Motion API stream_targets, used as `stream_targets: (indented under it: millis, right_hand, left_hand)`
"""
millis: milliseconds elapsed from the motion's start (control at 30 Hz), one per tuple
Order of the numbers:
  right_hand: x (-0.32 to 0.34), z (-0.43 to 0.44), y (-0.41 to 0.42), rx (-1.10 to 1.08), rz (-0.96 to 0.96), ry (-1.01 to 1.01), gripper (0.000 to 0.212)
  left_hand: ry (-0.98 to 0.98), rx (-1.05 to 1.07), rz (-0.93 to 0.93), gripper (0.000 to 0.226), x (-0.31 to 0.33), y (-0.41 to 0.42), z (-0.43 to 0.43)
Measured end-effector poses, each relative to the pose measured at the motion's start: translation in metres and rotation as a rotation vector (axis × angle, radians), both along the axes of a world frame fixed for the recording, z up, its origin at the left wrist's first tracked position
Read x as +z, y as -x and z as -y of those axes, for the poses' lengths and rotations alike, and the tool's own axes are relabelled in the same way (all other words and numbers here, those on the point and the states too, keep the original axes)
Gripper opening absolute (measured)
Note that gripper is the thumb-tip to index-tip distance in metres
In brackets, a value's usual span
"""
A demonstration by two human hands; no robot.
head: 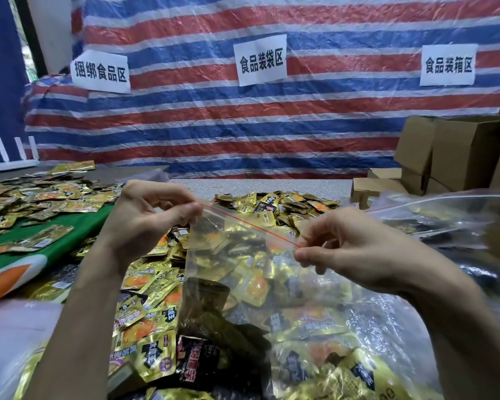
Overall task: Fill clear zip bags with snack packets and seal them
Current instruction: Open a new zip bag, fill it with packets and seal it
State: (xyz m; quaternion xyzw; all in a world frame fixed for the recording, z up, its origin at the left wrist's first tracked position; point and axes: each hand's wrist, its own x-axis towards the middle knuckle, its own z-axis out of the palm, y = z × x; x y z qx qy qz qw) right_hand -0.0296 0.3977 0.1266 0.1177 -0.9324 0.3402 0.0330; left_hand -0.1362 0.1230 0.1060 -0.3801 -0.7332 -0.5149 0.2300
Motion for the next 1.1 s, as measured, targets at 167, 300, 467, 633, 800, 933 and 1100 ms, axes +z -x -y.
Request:
stream_targets:
  millis: [167, 300, 467, 633, 800, 933, 1100]
  right_hand:
    - [0.0, -0.003, -0.001, 0.01, 0.044, 0.006, 0.021]
    - [0.002, -0.006, -0.002, 0.033, 0.052, 0.025, 0.02]
    - [0.001, -0.015, -0.002, 0.02, 0.073, 0.017, 0.019]
    - [0.009, -0.054, -0.013, -0.111, 0.025, 0.014, 0.011]
    - [0.016, -0.056, -0.016, -0.142, -0.152, 0.09, 0.005]
    - [0.012, -0.036, -0.009, -0.081, -0.114, -0.007, 0.02]
    - [0.0, -0.023, 0.0, -0.1, 0.043, -0.046, 0.071]
  left_hand:
    - [0.023, 0.015, -0.008, 0.008, 0.0, 0.001, 0.002]
    - [0.029, 0.01, -0.021, 0.01, 0.0, 0.001, 0.003]
    - [0.028, 0.03, -0.049, 0.009, -0.005, 0.008, 0.006]
    - [-0.129, 0.213, 0.037, 0.03, -0.01, 0.031, 0.082]
    - [0.077, 0.151, 0.04, 0.022, -0.001, 0.021, 0.057]
    - [0.238, 0.219, -0.051, 0.01, 0.004, 0.001, -0.013]
    - [0.04, 0.39, -0.07, 0.016, -0.004, -0.022, -0.08]
